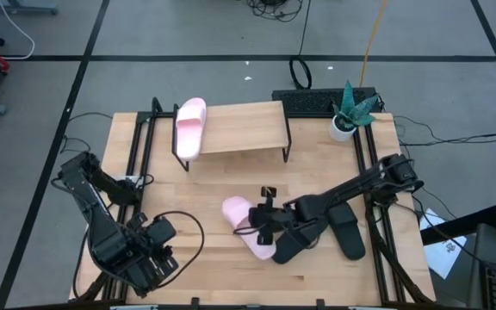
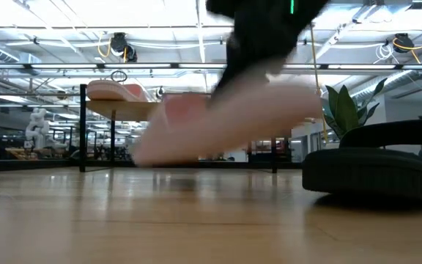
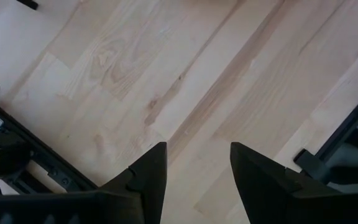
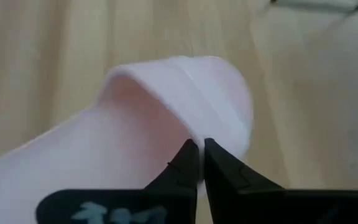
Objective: Pick and place slides into the shelf
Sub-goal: Put the pink slipper on the shelf
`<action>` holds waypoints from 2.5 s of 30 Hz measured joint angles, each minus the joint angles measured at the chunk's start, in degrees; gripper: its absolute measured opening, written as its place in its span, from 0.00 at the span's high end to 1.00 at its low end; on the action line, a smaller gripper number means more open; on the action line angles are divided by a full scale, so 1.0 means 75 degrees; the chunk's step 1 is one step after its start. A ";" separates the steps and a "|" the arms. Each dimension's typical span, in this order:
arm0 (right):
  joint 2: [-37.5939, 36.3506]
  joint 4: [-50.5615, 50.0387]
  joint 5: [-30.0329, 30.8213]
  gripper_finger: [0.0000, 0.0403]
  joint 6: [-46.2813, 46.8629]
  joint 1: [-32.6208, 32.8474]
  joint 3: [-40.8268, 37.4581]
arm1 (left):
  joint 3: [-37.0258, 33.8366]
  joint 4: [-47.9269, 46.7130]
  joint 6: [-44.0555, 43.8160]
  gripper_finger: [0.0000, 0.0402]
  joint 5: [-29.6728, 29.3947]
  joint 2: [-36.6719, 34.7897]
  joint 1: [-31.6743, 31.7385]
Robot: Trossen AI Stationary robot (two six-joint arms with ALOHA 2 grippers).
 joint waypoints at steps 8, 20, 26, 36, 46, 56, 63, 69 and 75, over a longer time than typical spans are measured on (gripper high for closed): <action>-0.0252 -0.1972 0.1154 1.00 -0.0268 0.0335 0.2094 | -0.0580 0.0002 -0.0225 0.57 0.0024 0.0000 -0.0285; -0.0283 -0.2678 0.2878 1.00 -0.0838 -0.0754 0.3819 | -0.2077 -0.0006 -0.1517 0.57 0.1426 0.0003 -0.0840; -0.0277 -0.1949 0.2899 1.00 -0.0313 -0.1695 0.3892 | -0.2266 -0.0001 -0.1244 0.57 0.1444 0.0003 -0.0905; -0.0274 -0.1027 0.2918 1.00 -0.0331 -0.2550 0.3889 | -0.2296 0.0002 -0.0747 0.57 0.0987 0.0003 -0.0890; 0.0333 -0.0235 0.2881 1.00 -0.1014 -0.3329 0.3892 | -0.2296 0.0000 -0.0850 0.57 0.0871 0.0003 -0.0590; 0.1176 0.0396 0.2882 1.00 -0.1860 -0.3522 0.4264 | -0.2296 -0.0005 -0.0816 0.57 0.0871 0.0003 -0.0593; 0.1879 -0.0045 0.3488 1.00 -0.2936 -0.3548 0.5509 | -0.2296 0.0000 -0.0807 0.57 0.0982 0.0003 -0.0593; 0.1991 0.0110 0.4943 1.00 -0.4108 -0.3439 0.6017 | -0.2296 0.0002 -0.0675 0.57 0.1004 0.0003 -0.0593; 0.1996 0.0515 0.5070 1.00 -0.4115 -0.3340 0.6025 | -0.2296 0.0000 -0.0671 0.57 0.1003 0.0003 -0.0593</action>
